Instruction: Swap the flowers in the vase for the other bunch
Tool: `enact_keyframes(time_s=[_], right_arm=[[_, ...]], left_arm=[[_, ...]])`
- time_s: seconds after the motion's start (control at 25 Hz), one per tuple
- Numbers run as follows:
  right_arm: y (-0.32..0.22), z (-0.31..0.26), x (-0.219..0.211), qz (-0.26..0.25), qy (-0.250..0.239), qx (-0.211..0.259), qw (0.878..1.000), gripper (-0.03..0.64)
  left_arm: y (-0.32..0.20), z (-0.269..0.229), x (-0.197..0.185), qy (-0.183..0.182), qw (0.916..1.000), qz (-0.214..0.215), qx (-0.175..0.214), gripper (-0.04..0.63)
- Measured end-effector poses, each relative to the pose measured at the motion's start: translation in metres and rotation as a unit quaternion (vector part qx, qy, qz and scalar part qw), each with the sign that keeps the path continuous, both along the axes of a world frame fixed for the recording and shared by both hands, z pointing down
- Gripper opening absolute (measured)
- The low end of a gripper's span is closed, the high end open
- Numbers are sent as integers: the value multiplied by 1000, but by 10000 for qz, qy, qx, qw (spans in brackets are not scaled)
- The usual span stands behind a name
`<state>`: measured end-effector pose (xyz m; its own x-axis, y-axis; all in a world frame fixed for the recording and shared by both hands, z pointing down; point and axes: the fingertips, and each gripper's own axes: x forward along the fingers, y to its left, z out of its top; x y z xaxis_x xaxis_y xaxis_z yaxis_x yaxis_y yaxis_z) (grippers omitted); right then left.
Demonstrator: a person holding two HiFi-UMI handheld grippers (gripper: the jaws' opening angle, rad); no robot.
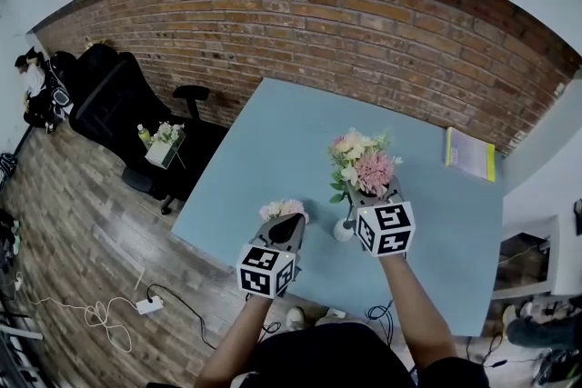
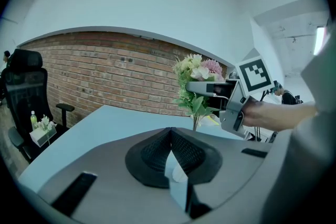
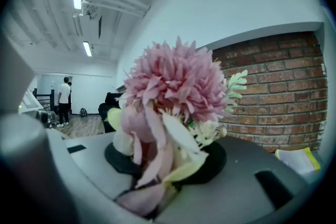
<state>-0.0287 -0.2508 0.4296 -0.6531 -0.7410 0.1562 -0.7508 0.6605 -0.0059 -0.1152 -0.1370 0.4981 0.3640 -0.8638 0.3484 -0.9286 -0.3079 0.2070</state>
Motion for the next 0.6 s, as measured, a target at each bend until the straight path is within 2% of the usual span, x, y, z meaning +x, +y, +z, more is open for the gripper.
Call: enact_keyframes(time_s=[0.6], right_arm=[[18,35,0,-205,-65,168,9996,190]], left_arm=[[2,10,-1,51,9999,-39,-141,9]])
